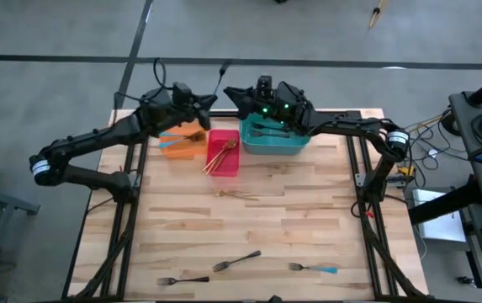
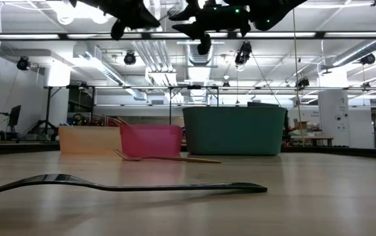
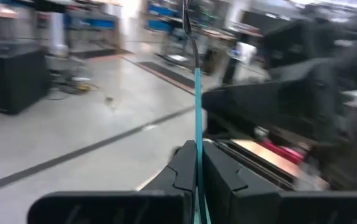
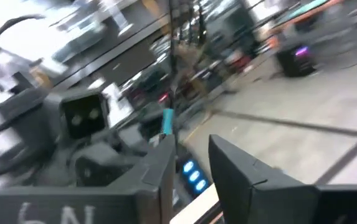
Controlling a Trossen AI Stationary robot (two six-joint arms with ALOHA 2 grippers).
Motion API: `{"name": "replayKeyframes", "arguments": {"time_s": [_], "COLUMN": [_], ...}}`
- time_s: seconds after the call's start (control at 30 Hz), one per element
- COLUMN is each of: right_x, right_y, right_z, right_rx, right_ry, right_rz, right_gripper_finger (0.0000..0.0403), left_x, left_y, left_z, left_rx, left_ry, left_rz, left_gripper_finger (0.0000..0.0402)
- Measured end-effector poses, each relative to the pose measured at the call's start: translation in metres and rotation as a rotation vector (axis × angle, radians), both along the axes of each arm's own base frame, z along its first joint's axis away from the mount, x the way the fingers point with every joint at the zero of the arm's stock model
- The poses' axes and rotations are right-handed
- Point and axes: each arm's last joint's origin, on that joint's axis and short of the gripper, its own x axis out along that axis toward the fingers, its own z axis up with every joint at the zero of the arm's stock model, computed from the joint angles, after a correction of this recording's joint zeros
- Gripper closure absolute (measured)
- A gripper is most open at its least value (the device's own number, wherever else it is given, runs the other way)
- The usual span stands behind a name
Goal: Sort silverware by color (type)
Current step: Put the blue fork into the orange bin
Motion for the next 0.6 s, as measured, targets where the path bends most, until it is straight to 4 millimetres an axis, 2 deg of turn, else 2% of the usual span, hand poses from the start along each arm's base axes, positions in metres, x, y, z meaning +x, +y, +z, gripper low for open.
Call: {"name": "replayKeyframes", "arguments": {"time_s": [0.1, 0.33, 0.43, 0.6], "right_x": [-0.012, -0.046, -0.051, -0.046], "right_y": [-0.009, -0.026, -0.024, -0.010], "right_z": [0.005, 0.018, 0.021, 0.024], "right_rx": [-0.008, -0.041, -0.104, -0.186], "right_ry": [0.049, 0.153, 0.155, 0.156], "right_rz": [0.116, 0.413, 0.532, 0.584], "right_gripper_finger": [0.0295, 0.0250, 0.0238, 0.0232], "left_x": [-0.013, -0.044, -0.048, -0.039], "left_y": [-0.009, -0.029, -0.032, -0.030], "left_z": [0.006, 0.005, -0.002, -0.008], "left_rx": [-0.011, -0.125, -0.185, -0.225], "left_ry": [0.022, 0.133, 0.187, 0.202], "left_rz": [-0.129, -0.348, -0.408, -0.472], "left_gripper_finger": [0.0401, 0.0401, 0.0401, 0.0401]}}
